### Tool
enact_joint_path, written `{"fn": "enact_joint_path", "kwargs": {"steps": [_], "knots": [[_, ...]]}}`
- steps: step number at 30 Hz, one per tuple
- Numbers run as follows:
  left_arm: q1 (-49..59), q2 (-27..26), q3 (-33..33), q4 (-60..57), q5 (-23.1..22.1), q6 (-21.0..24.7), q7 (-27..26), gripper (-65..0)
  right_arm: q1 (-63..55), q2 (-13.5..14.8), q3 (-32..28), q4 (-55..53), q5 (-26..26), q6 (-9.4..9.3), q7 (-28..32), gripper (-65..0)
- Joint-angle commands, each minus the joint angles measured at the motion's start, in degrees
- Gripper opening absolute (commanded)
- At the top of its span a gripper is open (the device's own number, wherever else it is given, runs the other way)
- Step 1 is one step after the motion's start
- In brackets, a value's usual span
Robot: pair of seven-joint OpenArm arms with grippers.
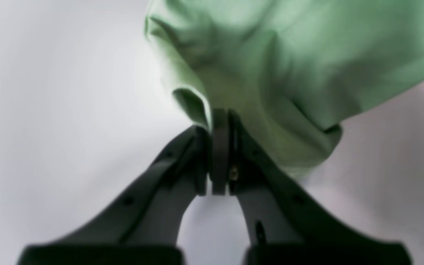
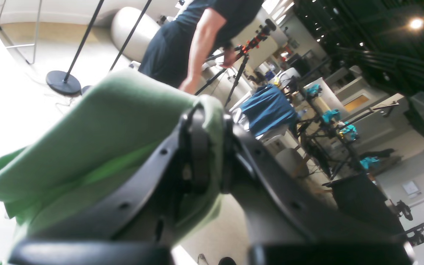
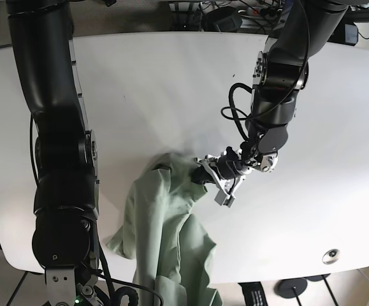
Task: Fold the T-shirt properly
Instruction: 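Grasp the hanging polo shirt's hem with the left gripper, then stretch the polo shirt between both grippers and lay it flat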
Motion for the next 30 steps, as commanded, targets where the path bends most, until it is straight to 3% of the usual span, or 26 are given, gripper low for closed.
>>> {"fn": "enact_joint_path", "kwargs": {"steps": [1, 6, 8, 12, 14, 17, 21, 25, 30], "knots": [[0.42, -2.26, -1.95, 8.07, 0.39, 0.85, 4.14, -65.0, 2.79, 0.94, 0.53, 1.54, -0.33, -1.33, 1.96, -62.8], [5.25, -3.58, -3.70, 30.40, 0.48, 0.85, 15.04, -65.0, 2.79, 2.44, 6.16, -0.65, -0.33, -1.33, 1.96, -62.8], [5.52, -4.11, -4.41, 39.28, 0.39, 0.85, 19.35, -65.0, 2.96, 3.32, 8.35, -5.58, -0.42, -1.50, 5.30, -62.8], [3.67, -4.81, -14.17, 50.18, 0.83, 0.85, 28.14, -65.0, 2.96, 5.78, 12.13, -14.98, -0.42, -1.59, 10.66, -62.8], [0.59, -7.97, -16.36, 52.64, 0.48, 0.85, 30.87, -65.0, 3.32, 6.31, 12.84, -22.28, -0.42, -3.88, 15.76, -62.8], [-7.58, -11.23, -18.39, 50.71, 0.74, 0.85, 31.31, -65.0, 5.98, 7.80, 12.75, -36.08, -0.25, -7.13, 26.40, -62.8], [-18.40, -15.80, -18.47, 43.68, 0.48, 0.85, 31.13, -65.0, 5.98, 7.80, 12.57, -45.58, -0.25, -10.82, 33.43, -62.8], [-30.97, -19.67, -18.47, 36.99, 0.39, 0.85, 31.04, -65.0, 5.98, 7.71, 12.57, -46.19, 0.11, -12.40, 33.61, -62.8], [-41.31, -22.48, -18.39, 32.42, 0.39, 0.85, 31.04, -65.0, 5.98, 7.62, 14.86, -45.40, 0.28, -12.14, 29.74, -62.8]]}}
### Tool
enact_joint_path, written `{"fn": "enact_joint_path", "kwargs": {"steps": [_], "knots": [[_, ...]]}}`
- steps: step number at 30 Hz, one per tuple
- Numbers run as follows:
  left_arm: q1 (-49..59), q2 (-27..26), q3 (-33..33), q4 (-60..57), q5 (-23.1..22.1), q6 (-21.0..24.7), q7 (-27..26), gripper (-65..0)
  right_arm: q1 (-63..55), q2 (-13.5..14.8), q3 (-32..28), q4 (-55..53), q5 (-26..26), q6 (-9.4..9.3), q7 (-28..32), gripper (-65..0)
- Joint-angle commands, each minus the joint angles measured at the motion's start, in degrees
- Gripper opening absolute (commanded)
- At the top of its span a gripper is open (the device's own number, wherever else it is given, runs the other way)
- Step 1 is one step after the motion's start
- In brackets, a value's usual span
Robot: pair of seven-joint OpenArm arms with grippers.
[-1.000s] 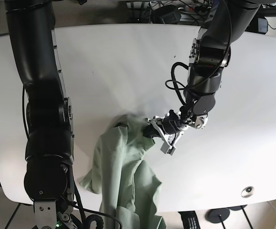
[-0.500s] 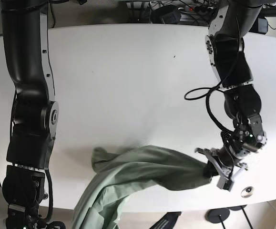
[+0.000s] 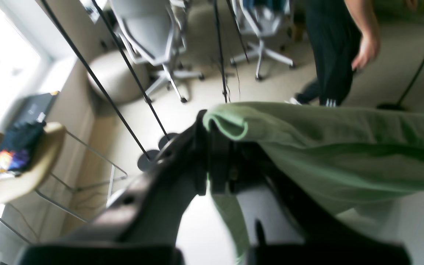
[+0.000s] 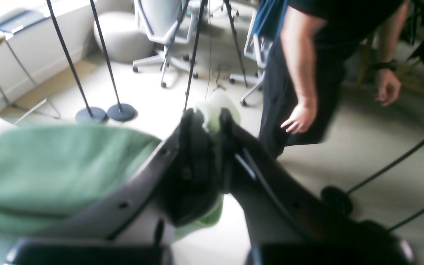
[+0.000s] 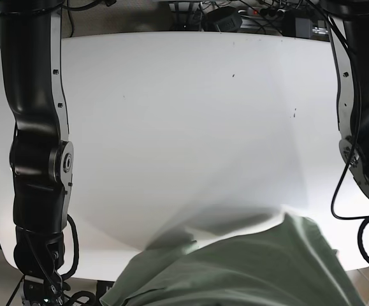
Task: Fold the T-shirt properly
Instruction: 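Stretch the polo shirt between both grippers and lay it flat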
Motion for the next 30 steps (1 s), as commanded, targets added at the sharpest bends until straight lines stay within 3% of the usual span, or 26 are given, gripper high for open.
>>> {"fn": "enact_joint_path", "kwargs": {"steps": [1, 6, 10, 14, 20, 24, 30], "knots": [[-2.29, -0.43, 0.00, 0.69, -0.86, -0.13, -1.57, -65.0, 2.75, 0.30, 3.07, 3.22, 0.68, -0.21, 0.45, -62.8], [4.44, -0.87, -0.18, 5.43, -0.94, -0.22, -1.39, -65.0, 0.43, 0.39, 8.17, 17.90, 0.68, -0.03, -8.52, -62.8], [16.75, -1.04, -3.34, 14.23, -0.94, -0.22, -1.39, -65.0, -14.51, -0.66, 8.34, 34.42, 0.76, -0.03, -15.64, -62.8], [31.52, -0.78, -6.95, 21.52, -0.94, -0.31, -1.39, -65.0, -35.17, -1.63, 11.59, 51.04, 5.69, -0.47, -20.65, -62.8], [50.60, 1.68, -10.99, 30.49, -1.03, -0.48, -1.39, -65.0, -55.30, -1.81, 13.88, 61.68, 11.40, -0.56, -21.18, -62.8], [62.99, 5.55, -15.56, 35.68, -1.03, -4.44, -1.39, -65.0, -65.33, -1.81, 14.76, 66.34, 14.65, -0.56, -21.18, -62.8], [77.67, 8.63, -17.76, 43.59, -0.94, -5.67, -1.39, -65.0, -77.19, -4.18, 16.43, 73.72, 15.36, -0.56, -21.18, -62.8]]}}
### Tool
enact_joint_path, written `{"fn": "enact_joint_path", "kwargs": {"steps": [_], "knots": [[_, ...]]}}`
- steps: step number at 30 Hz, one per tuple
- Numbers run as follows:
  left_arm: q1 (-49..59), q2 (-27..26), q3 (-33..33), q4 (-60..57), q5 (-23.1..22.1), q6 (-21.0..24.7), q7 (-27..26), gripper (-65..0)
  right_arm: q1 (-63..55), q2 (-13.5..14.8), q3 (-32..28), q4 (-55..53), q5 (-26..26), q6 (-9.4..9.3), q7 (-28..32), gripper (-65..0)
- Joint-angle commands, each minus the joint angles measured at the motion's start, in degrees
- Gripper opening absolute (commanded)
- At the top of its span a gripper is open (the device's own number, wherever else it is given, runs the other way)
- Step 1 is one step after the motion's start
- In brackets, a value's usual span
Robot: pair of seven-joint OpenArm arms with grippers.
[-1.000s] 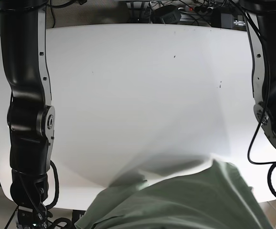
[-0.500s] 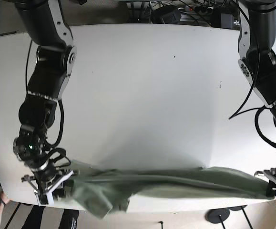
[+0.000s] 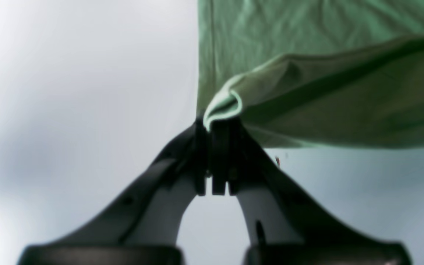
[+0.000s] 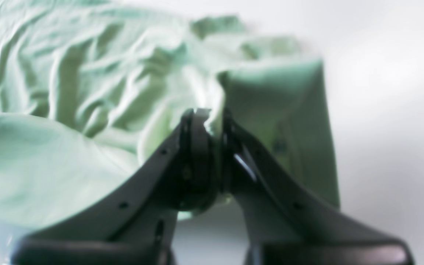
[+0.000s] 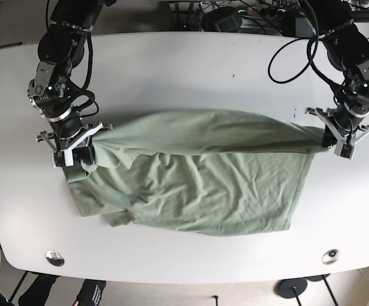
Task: Fold the T-shirt properly
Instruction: 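Stretch the polo shirt between both grippers and lay it flat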
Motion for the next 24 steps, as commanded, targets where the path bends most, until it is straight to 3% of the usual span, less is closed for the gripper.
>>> {"fn": "enact_joint_path", "kwargs": {"steps": [1, 3, 11, 15, 20, 24], "knots": [[2.32, -0.94, -0.21, 2.92, -0.60, -0.14, -1.65, -65.0, -2.43, 0.52, 0.47, 3.04, 0.76, -0.32, 1.71, -62.8], [4.52, -0.94, -0.56, 3.62, -0.60, -0.89, -1.65, -65.0, -5.77, 0.52, 1.62, 4.27, 0.85, -0.32, 1.71, -62.8], [8.21, -1.30, -8.12, 3.97, -0.07, -0.89, -1.65, -65.0, -17.64, -6.25, 10.58, 5.68, 0.93, 0.30, 2.15, -62.8], [9.62, -1.30, -9.09, 3.97, -0.07, -0.89, -1.65, -65.0, -21.86, -10.65, 14.54, 5.68, 5.33, 0.30, 2.15, -62.8], [12.69, -1.30, -9.09, 3.97, -0.16, -0.89, -1.65, -65.0, -25.90, -11.44, 14.72, 5.41, 10.16, 0.03, 2.15, -62.6], [15.42, -1.30, -9.09, 4.06, -0.16, -0.89, -1.65, -65.0, -25.99, -11.53, 14.63, 5.33, 10.34, -0.05, 1.97, -61.8]]}}
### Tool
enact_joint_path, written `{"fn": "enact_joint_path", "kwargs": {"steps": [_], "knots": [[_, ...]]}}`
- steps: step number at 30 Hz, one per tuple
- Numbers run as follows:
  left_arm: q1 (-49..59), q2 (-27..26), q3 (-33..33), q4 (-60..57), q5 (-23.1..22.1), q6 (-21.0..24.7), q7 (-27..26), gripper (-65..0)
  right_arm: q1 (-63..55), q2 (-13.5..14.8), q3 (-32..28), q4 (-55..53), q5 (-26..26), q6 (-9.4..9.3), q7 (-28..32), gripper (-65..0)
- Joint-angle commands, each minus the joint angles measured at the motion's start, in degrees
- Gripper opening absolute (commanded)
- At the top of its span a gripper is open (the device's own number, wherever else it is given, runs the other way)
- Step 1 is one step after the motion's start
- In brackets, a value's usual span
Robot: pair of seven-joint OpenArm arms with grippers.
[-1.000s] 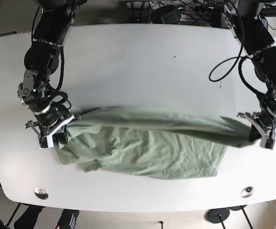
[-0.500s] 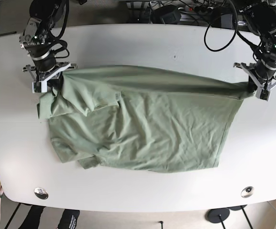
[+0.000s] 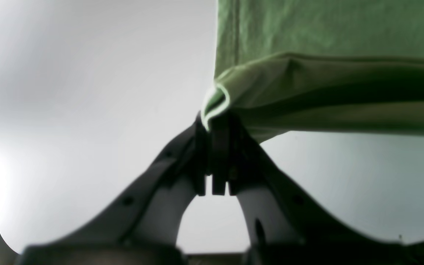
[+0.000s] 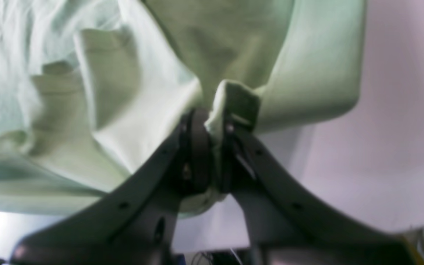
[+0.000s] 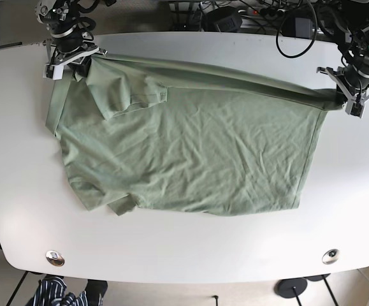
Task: Fold the T-shirt properly
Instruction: 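Stretch the polo shirt between both grippers and lay it flat, then release the shirt edge and move both grippers inward over the shirt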
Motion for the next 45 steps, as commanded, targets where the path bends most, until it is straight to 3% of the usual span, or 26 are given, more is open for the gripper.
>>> {"fn": "enact_joint_path", "kwargs": {"steps": [1, 4, 10, 12, 13, 16, 19, 24, 27, 29, 32, 33, 37, 41, 45], "knots": [[0.29, -1.06, -0.39, 1.18, -0.13, 0.36, -0.56, -65.0, -0.18, 0.23, 0.20, 0.98, 0.88, -0.16, 1.42, -59.5], [1.17, -1.06, -0.39, 1.53, -0.22, 0.36, -0.56, -65.0, -0.18, 0.41, 0.20, 0.98, 0.88, 0.19, 1.42, -48.0], [1.00, -1.06, -0.39, 1.88, -0.13, 0.36, -0.56, -65.0, -0.44, 0.50, 0.11, 0.98, 0.88, 0.28, 1.34, -44.7], [0.91, -1.06, -0.22, 1.88, -0.13, 0.36, -0.56, -65.0, -0.27, 0.50, 0.11, 0.98, 1.23, 0.36, 1.34, -33.9], [0.82, -1.06, -0.04, 1.79, -0.05, 0.36, -0.56, -65.0, 0.00, 0.58, -0.15, 1.06, 1.40, 0.98, 1.42, -23.3], [0.73, -1.06, 0.05, 1.70, -0.05, 0.36, -0.56, -65.0, 3.69, 0.58, -0.15, 0.80, 0.88, 5.29, 0.28, -7.5], [0.65, -1.06, 0.14, 1.62, -0.05, 0.36, -0.56, -65.0, 8.00, 3.40, -0.41, 0.19, 0.88, 5.81, -3.68, -10.8], [0.56, -1.06, 0.14, 1.62, -0.05, 0.36, -0.56, -65.0, 11.42, 9.73, -7.71, -0.25, 0.88, 5.29, -4.64, -15.5], [0.56, -0.97, 0.14, 1.70, -0.05, 0.36, -0.56, -65.0, 18.28, 12.37, -5.51, -5.79, -0.35, 5.29, -4.73, -15.2], [0.65, -0.97, 0.14, 1.88, -0.40, 0.36, 0.14, -54.9, 23.03, 13.33, -5.07, -10.01, -3.17, 5.29, -4.73, -15.2], [0.03, -0.97, -0.13, 2.23, -0.57, 0.36, 5.33, -26.2, 30.50, 16.15, -5.07, -17.92, -8.18, 5.37, -4.73, -15.1], [-0.76, -0.97, -0.22, 2.32, -0.57, 0.36, 6.56, -22.8, 32.44, 16.85, -5.07, -20.21, -8.97, 5.46, -4.64, -15.1], [-1.99, -1.06, -0.39, 2.67, -0.66, 0.36, 8.32, -24.7, 39.47, 19.31, -5.34, -29.53, -9.50, 5.64, -4.03, -15.1], [-5.77, -1.06, -1.80, 2.67, -0.57, 0.36, 8.41, -24.7, 45.62, 22.04, -5.51, -42.63, -9.23, 5.81, 0.54, -15.1], [-10.34, -1.06, -1.89, 2.67, -0.57, 0.36, 8.41, -24.7, 48.61, 22.30, -5.60, -52.30, -9.59, 5.90, 4.59, -14.9]]}}
